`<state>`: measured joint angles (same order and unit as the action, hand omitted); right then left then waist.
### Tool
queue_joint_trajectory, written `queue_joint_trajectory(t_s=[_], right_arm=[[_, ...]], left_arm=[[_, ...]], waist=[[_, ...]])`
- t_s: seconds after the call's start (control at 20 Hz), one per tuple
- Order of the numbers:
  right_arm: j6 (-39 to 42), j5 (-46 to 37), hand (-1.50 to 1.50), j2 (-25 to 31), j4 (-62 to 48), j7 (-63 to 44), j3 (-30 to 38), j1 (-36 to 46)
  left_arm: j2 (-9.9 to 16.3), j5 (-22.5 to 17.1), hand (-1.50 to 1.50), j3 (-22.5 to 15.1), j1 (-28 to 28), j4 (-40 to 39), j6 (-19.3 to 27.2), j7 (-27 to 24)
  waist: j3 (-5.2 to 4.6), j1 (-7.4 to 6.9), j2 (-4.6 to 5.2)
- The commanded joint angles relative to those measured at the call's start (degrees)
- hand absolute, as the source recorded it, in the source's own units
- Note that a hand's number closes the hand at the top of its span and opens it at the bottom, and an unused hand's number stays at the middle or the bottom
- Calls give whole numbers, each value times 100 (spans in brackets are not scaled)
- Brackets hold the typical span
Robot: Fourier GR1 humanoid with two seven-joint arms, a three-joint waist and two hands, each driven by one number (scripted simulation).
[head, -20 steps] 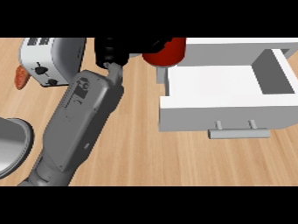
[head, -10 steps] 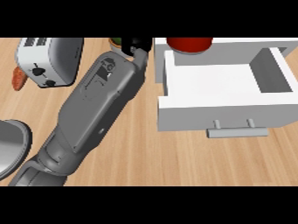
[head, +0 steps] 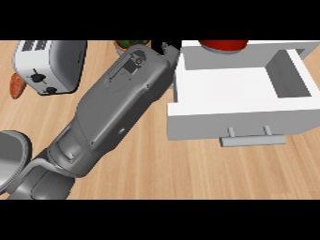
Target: Pick up the can, place it into the drawer and close the drawer
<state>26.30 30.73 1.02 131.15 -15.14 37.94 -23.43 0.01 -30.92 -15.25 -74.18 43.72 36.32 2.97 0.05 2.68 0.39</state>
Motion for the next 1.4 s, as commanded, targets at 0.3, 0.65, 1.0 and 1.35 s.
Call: queue_joint_trajectory(t_s=[0.3, 0.65, 1.0, 1.35], right_arm=[[-161, 308, -150, 248, 89, -271, 174, 164], [-92, 183, -150, 290, -10, -332, 94, 264], [-206, -211, -150, 116, 100, -381, -185, 466], [-173, -133, -150, -9, 358, -413, -193, 320]], left_arm=[[-1, -863, 150, -666, -554, -1009, 349, -459], [-1, -1495, 150, -1247, -392, -1221, 315, -811], [-1, -1788, -150, -1705, -680, -1594, 718, -687], [-1, -2118, -150, -1712, -612, -1840, 687, -1078]], waist=[[2, 97, 11], [4, 187, 33], [8, 246, 64], [3, 238, 65]])
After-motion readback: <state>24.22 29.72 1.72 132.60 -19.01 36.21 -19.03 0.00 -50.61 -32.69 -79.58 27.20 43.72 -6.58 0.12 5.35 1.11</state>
